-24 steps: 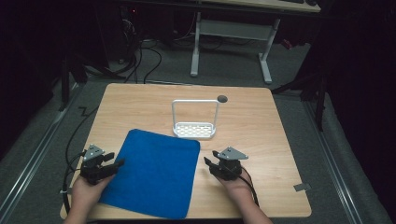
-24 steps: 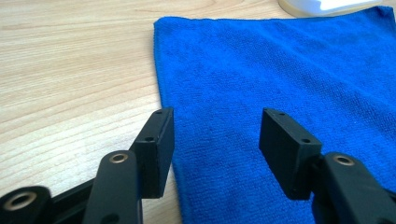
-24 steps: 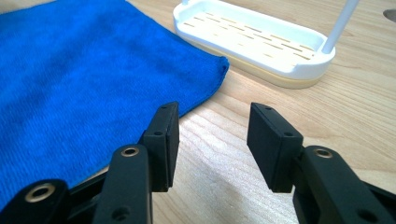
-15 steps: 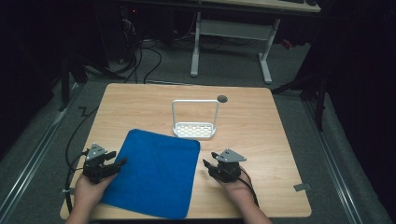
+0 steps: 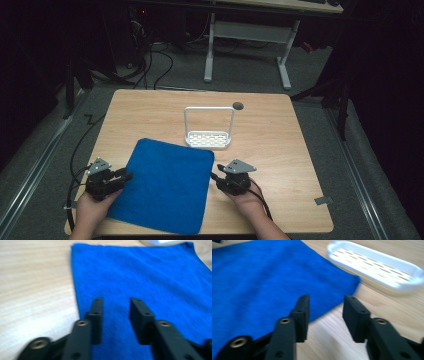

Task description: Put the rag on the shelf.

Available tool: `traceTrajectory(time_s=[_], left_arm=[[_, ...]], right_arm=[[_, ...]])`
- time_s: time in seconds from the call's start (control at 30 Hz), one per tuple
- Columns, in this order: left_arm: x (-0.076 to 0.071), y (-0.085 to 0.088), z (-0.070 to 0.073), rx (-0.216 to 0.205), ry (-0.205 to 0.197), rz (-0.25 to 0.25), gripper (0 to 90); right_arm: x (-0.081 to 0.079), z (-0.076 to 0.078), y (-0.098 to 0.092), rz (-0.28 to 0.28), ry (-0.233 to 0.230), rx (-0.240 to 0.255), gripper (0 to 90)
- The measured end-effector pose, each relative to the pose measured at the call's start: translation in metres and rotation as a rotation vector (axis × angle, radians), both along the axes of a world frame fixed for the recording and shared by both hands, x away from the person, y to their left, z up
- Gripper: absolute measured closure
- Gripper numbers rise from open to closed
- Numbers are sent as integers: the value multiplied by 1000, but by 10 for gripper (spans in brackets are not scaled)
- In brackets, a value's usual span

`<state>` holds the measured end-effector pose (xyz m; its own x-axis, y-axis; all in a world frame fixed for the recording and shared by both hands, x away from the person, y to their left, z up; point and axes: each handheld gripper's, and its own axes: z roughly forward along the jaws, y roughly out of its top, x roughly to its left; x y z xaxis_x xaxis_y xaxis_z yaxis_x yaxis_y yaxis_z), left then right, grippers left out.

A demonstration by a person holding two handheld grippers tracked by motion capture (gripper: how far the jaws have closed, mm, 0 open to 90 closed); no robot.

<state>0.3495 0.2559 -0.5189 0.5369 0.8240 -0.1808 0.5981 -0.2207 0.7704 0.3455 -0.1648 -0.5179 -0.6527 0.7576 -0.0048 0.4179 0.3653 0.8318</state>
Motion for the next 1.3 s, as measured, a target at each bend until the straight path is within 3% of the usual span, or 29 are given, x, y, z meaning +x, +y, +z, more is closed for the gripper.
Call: traceTrajectory(time_s=[0.03,0.07,0.13,0.17,0.2,0.23,0.27,0.33,0.43,0.57,0.77,1.0,1.13,1.3], left_arm=[[0,0,0,0,0,0,704],[-3,-2,-1,20,8,-8,755],[-7,-5,-3,48,30,-14,820],[-7,-5,-3,48,30,-14,847],[-8,-6,-5,56,44,-21,873],[-8,-7,-6,72,52,-27,873],[-9,-8,-9,84,69,-29,900],[-10,-8,-11,74,70,-30,900],[-12,-7,-11,75,69,-36,900],[-16,-10,-11,80,61,-51,900],[-21,-25,-11,82,57,-90,900],[-32,-54,-11,82,57,-194,900],[-35,-64,-10,82,57,-232,900],[-37,-78,-11,68,68,-291,900]], right_arm=[[0,0,0,0,0,0,618],[-1,2,11,58,0,7,758],[-2,1,21,105,8,-9,863],[-2,1,21,105,8,-9,863],[-4,0,32,160,30,-26,900],[-4,0,32,160,30,-26,900],[-6,-4,44,215,46,-53,900],[-7,-5,48,233,54,-68,900],[-11,-12,61,282,85,-130,900],[-11,-13,61,281,99,-136,900],[-16,-11,46,244,112,-139,900],[-24,-10,18,194,129,-135,900],[-27,-9,8,178,130,-146,900],[-30,-9,-14,140,148,-127,900]])
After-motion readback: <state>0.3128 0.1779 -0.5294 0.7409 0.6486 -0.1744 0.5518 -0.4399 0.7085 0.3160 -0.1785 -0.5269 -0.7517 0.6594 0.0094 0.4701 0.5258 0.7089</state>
